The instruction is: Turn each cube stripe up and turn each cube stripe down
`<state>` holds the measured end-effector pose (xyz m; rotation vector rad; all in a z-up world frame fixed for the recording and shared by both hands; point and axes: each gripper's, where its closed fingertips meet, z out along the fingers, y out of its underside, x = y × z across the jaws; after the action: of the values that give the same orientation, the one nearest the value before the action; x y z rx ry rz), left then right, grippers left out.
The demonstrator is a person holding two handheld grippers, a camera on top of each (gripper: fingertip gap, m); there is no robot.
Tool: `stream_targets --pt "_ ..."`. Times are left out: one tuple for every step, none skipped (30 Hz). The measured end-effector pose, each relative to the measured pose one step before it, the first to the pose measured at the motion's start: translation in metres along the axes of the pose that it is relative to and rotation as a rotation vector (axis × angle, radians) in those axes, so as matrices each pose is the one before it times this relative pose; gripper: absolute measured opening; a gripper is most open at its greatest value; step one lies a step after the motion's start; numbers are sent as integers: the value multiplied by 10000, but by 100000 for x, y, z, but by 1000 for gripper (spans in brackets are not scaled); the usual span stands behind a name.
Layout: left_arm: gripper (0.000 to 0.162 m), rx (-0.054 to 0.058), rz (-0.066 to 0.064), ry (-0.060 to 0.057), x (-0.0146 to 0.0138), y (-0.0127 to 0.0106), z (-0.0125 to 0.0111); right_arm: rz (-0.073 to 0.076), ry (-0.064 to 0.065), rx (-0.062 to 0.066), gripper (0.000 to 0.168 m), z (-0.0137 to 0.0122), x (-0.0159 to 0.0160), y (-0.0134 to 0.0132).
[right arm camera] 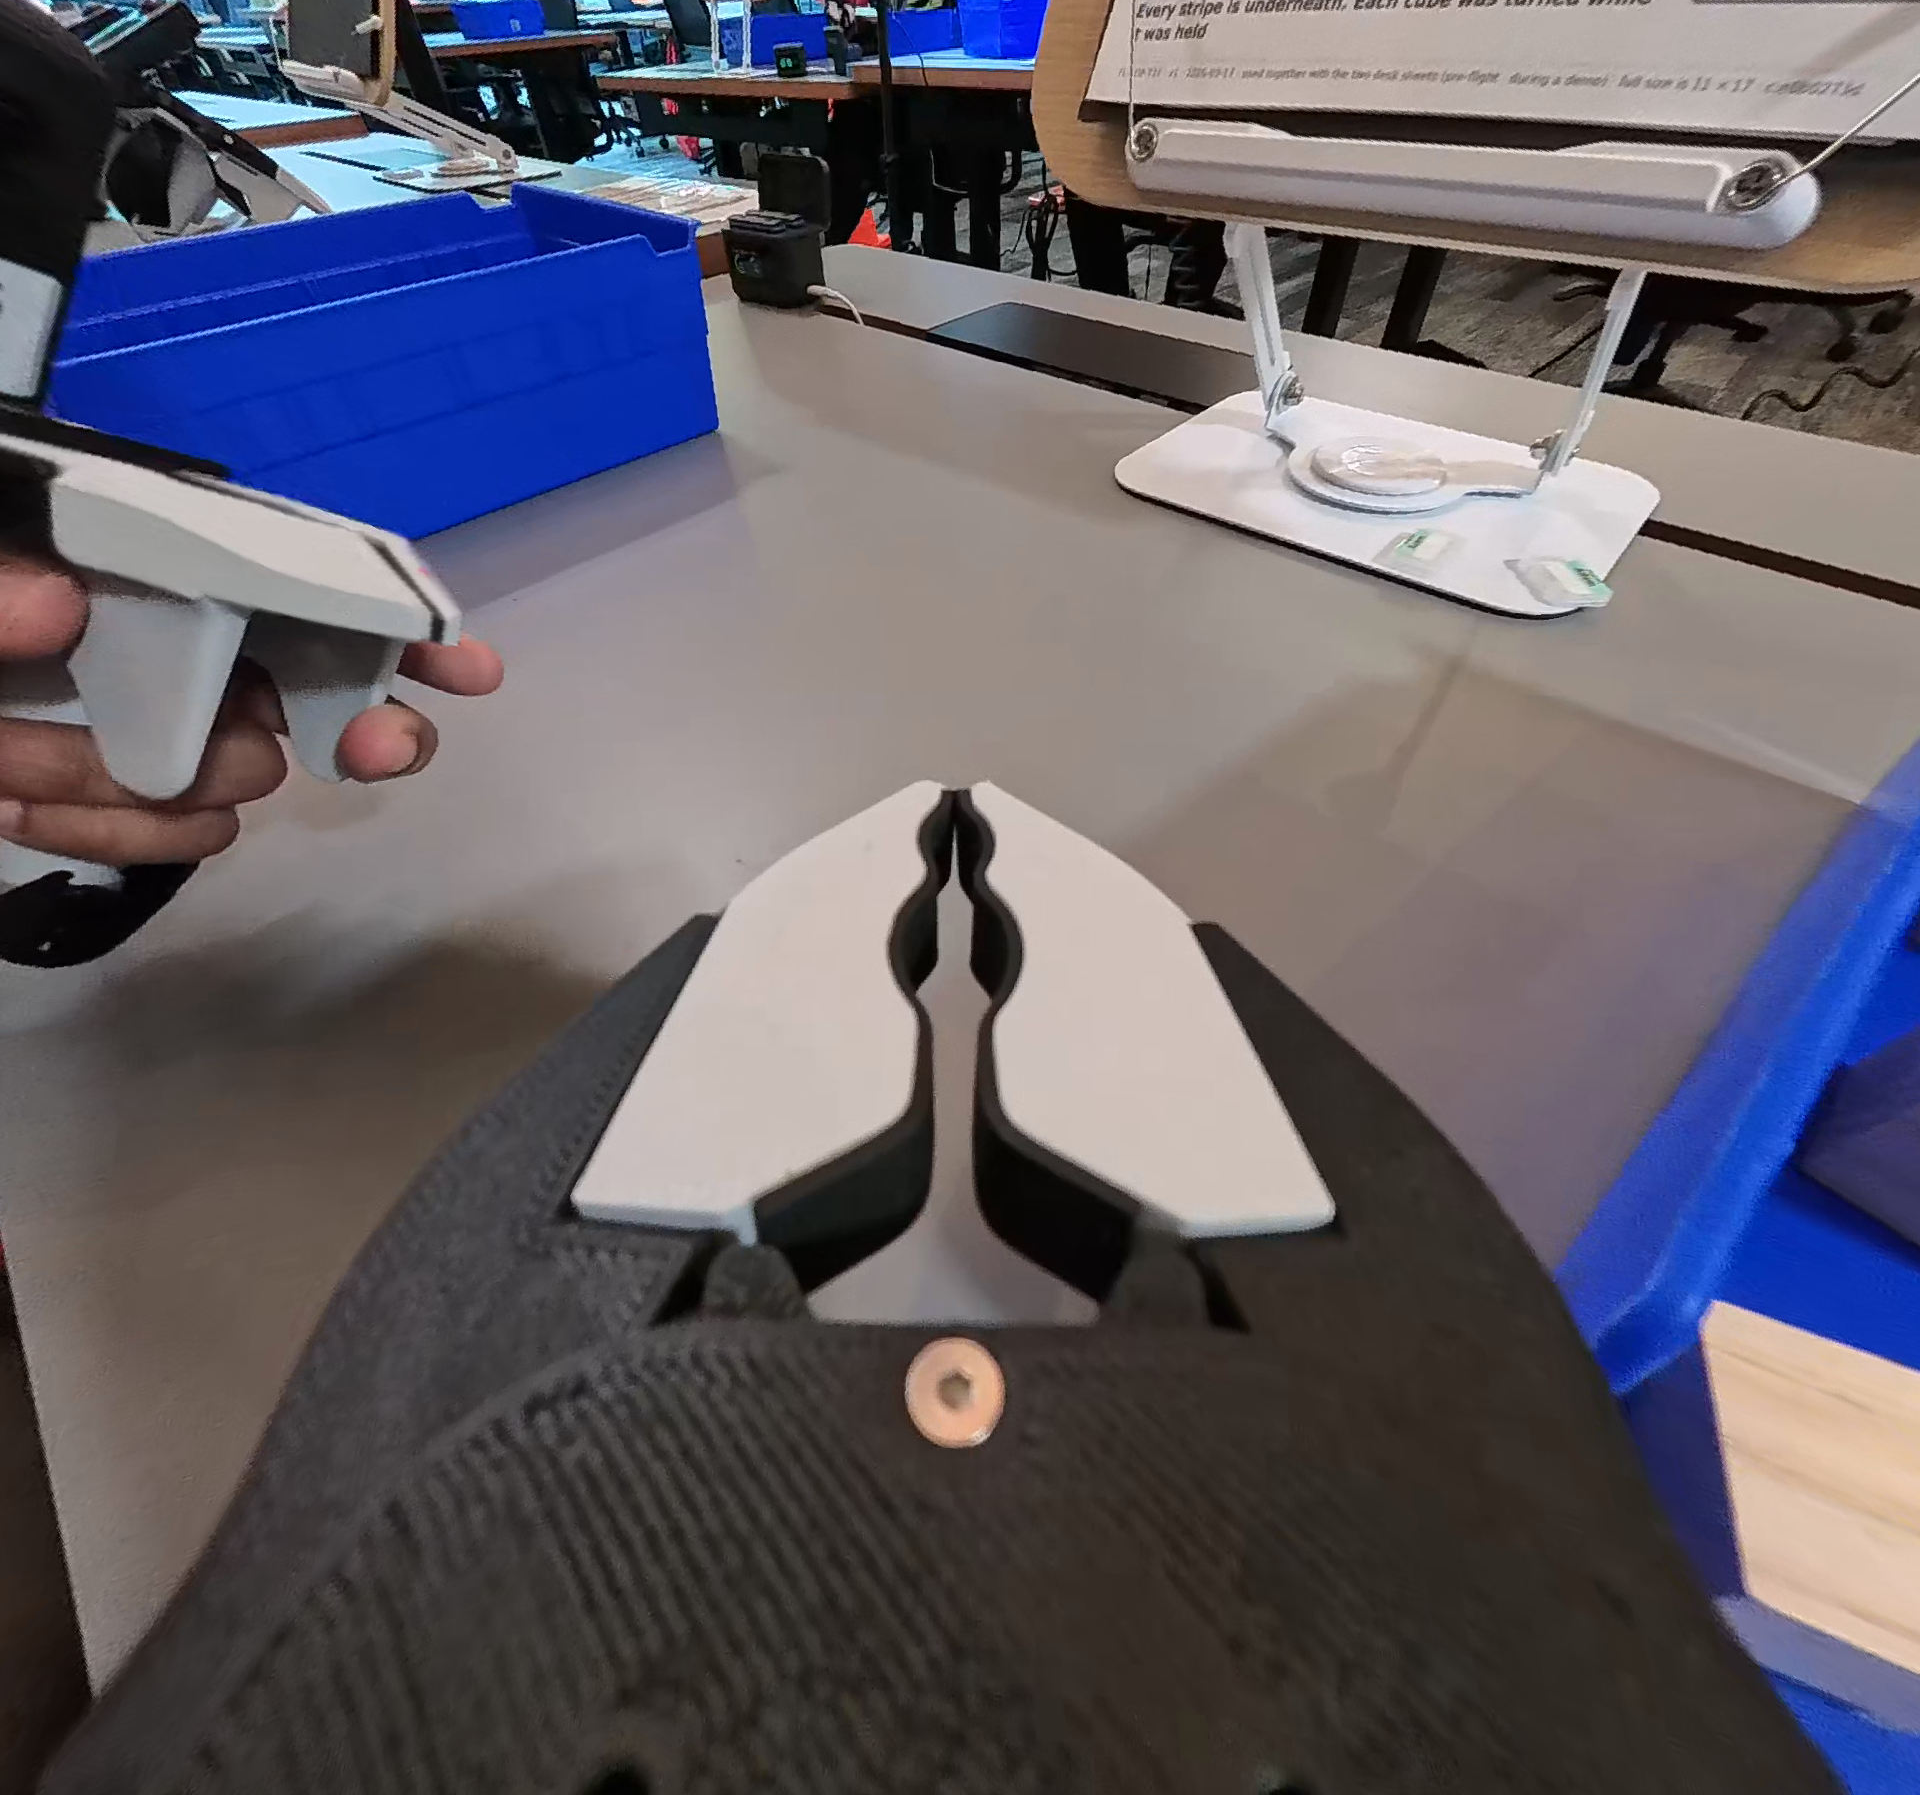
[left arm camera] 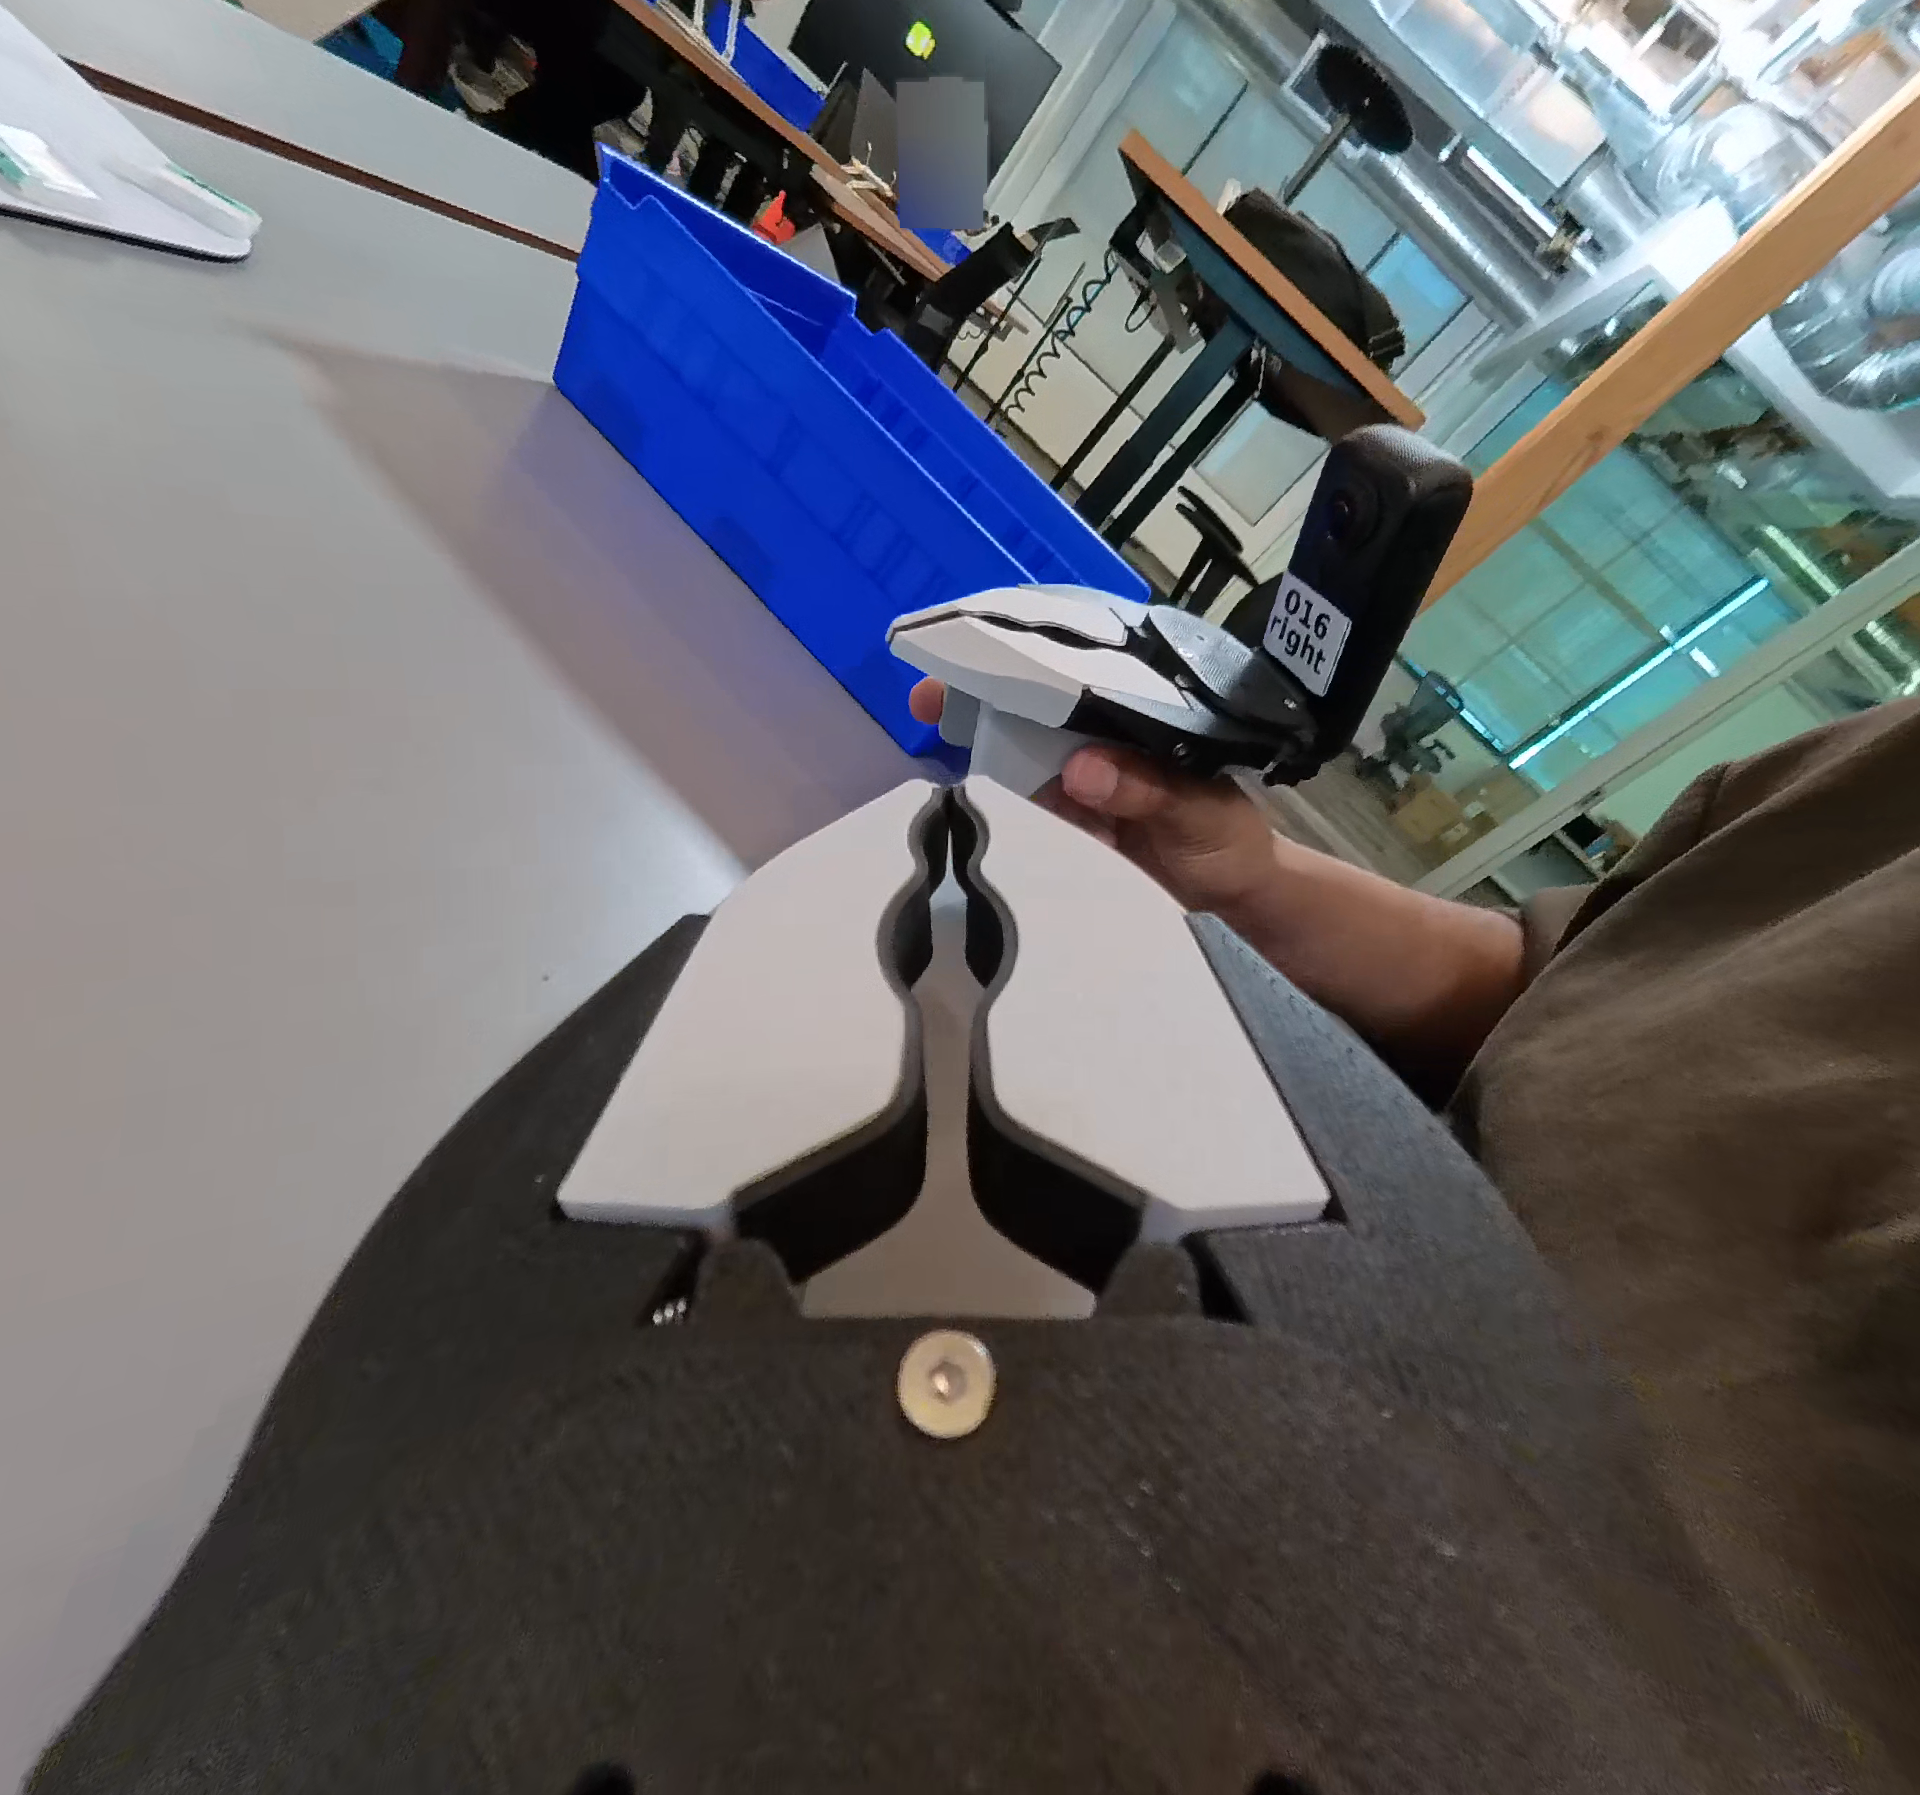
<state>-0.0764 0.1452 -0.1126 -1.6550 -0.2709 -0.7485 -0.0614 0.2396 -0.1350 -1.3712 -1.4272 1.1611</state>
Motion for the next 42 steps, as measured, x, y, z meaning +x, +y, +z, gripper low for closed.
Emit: stream_targets --pt "0 -80 208 -37 111 114 61 -2 -4 2 0 -8 -14 0" --pt "0 -73 197 -35 102 109 63 -5 -11 -1 0 -4 -32 -17" --pt "0 -53 178 -14 110 93 41 -9 -11 2 0 -8 -39 -10" --pt "0 -34 138 7 104 71 41 -15 -2 4 0 1 -32 -24" --pt "0 -14 80 22 90 33 13 -23 3 7 0 -17 -32 -33" --pt "0 3 26 37 69 10 5 -24 -5 -1 0 -12 -41 -15" --pt "0 19 -13 52 63 -19 -21 -19 -3 -8 0 -4 -40 2" --pt "0 35 -36 50 36 -40 -31 -14 8 -1 0 -20 -11 -4" --pt "0 47 -46 33 7 -75 -52 -11 6 0 0 -19 -16 -5" --pt "0 54 -46 21 -20 -81 -50 -12 -4 -4 0 -25 -29 -9" --pt "0 57 -43 12 -24 -79 -54 -11 -2 -7 0 -18 -17 -8" --pt "0 50 -36 1 -43 -83 -41 -9 11 5 0 -39 8 -16" --pt "0 32 -24 -9 -46 -50 -25 -9 -2 5 0 -42 -10 -26" --pt "0 18 -3 -3 -25 -27 -15 -7 -7 -4 0 -45 -28 -5" --pt "0 5 12 -3 3 -7 -3 -2 -2 -4 0 -34 -4 2" --pt "0 -3 31 -15 2 -3 -3 4 -2 2 0 -28 -8 4" --pt "0 -1 48 -22 11 3 -2 9 -9 -5 0 -14 -9 9" --pt "0 -1 54 -18 21 -3 -12 15 -10 -9 0 5 -13 20" --pt "0 3 52 -25 8 -1 -8 24 -4 -4 0 11 -11 22" --pt "0 13 51 -36 -14 -19 -5 31 -11 -4 0 30 -23 18" --pt "0 26 57 -45 -35 -39 -9 36 -20 -12 0 36 -28 34" --pt "0 48 74 -67 -74 -90 -29 37 -21 -12 0 34 -40 25" --pt "3 101 116 -124 -148 -245 -35 35 -21 -5 0 28 -49 8" --pt "11 226 160 -220 -234 -604 -149 29 -23 -4 0 20 -58 10" --pt "20 396 257 -268 -260 -1063 -378 19 -13 1 0 -1 -41 -11" --pt "30 416 462 -350 -388 -1387 -584 11 6 10 0 -15 -23 -27" --pt "41 358 570 -642 -890 -1714 -777 18 13 18 0 -37 -12 -62" --pt "54 353 610 -867 -1409 -2070 -937 32 -4 21 0 -48 -35 -73" --pt "63 350 668 -899 -1768 -2285 -1053 28 -18 24 0 -54 -62 -75" --pt "69 309 648 -972 -2255 -2321 -1118 5 -8 24 0 -51 -41 -64" --pt "67 238 553 -1010 -2686 -2126 -1076 -10 8 16 0 -54 -10 -45" --pt "69 135 331 -1104 -3154 -1761 -980 -2 4 9 0 -27 -7 -23" --pt "71 -40 120 -1156 -3478 -1183 -803 19 -6 6 0 -11 -14 -25" --pt "74 -244 160 -991 -3452 -481 -571 37 -14 8 0 -9 -16 -19" --pt "76 -472 409 -1042 -3625 371 -281 49 -13 9 0 -10 -4 -21" --pt "80 -720 583 -1224 -3829 1293 -18 52 -18 5 0 -14 -2 -16" --pt "83 -890 570 -1108 -3500 2021 307 45 -30 2 0 -45 -25 -5" --pt "83 -960 319 -978 -3040 2453 552 32 -23 4 0 -48 -7 13" --pt "78 -912 1 -724 -2353 2500 703 21 -4 5 0 -70 23 7" --pt "75 -844 -142 -331 -1545 2325 749 14 14 2 0 -70 42 11" --pt "76 -729 -237 -77 -972 2024 674 12 31 3 0 -73 75 -1" --pt "76 -712 -232 18 -587 1787 569 12 40 9 0 -59 87 -11"
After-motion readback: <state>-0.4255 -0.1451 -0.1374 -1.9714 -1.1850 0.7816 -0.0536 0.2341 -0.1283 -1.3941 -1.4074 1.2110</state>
